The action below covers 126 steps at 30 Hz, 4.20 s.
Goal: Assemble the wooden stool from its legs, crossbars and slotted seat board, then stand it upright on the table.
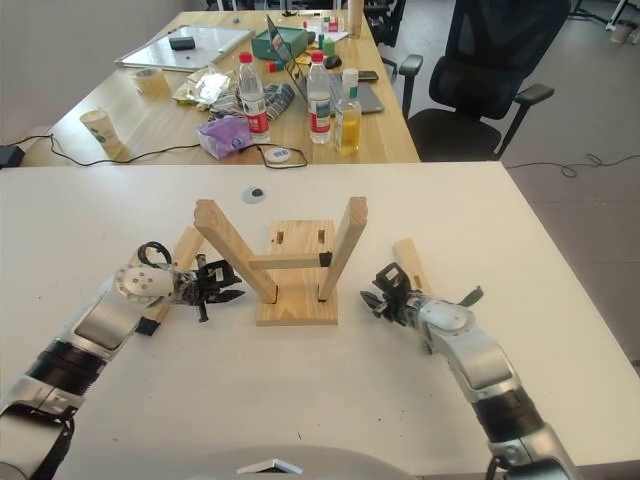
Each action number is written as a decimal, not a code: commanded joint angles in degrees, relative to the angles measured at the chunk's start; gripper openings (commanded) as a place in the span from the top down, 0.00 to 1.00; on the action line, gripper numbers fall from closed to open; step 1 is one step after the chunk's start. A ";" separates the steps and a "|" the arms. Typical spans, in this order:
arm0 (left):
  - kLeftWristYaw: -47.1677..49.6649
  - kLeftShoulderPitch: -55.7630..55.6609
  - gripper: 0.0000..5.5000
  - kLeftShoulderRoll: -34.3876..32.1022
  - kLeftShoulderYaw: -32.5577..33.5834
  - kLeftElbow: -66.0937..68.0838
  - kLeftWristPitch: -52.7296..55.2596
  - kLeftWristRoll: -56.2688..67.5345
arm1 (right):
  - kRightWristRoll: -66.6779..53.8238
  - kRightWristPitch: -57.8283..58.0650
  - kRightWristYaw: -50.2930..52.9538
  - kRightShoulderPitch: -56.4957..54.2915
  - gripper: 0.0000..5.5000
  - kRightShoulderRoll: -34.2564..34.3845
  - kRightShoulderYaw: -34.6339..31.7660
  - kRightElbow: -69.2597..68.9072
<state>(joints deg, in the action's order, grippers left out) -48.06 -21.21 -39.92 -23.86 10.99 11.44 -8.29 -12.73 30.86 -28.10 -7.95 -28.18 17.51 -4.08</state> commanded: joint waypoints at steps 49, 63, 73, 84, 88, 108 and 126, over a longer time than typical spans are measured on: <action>-0.37 -20.12 0.78 7.98 3.62 40.68 -39.48 -3.84 | -1.60 -5.59 -37.13 -3.50 0.67 -12.30 -1.98 -2.03; -35.04 -6.74 0.78 -1.67 10.19 18.93 -16.08 20.51 | 0.14 -8.92 -18.39 -17.45 0.67 -3.23 -12.90 16.46; -22.00 -1.23 0.78 4.83 -0.77 13.93 -21.40 3.21 | 14.75 -27.29 -20.25 -27.41 0.67 3.38 -1.65 47.59; 2.39 -11.52 0.78 12.15 2.89 32.95 -36.16 -4.28 | 10.12 -17.17 -30.75 -20.29 0.67 2.30 -2.82 26.81; 0.91 -10.69 0.78 10.05 4.03 31.55 -37.17 -3.52 | 9.59 -14.14 -28.44 -18.88 0.67 0.20 -5.18 21.50; 13.68 0.54 0.64 -2.20 38.14 26.38 3.20 17.74 | -2.12 0.17 -17.98 1.60 0.66 -11.73 -30.37 -8.56; 12.49 8.89 0.53 0.78 37.64 27.87 10.94 20.25 | -3.11 0.19 -18.41 -0.45 0.66 -13.01 -27.31 -7.88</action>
<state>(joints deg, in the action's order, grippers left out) -35.52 -14.97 -40.00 13.81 39.28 20.42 11.98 -15.80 30.75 -46.07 -6.96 -39.43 -10.81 -12.31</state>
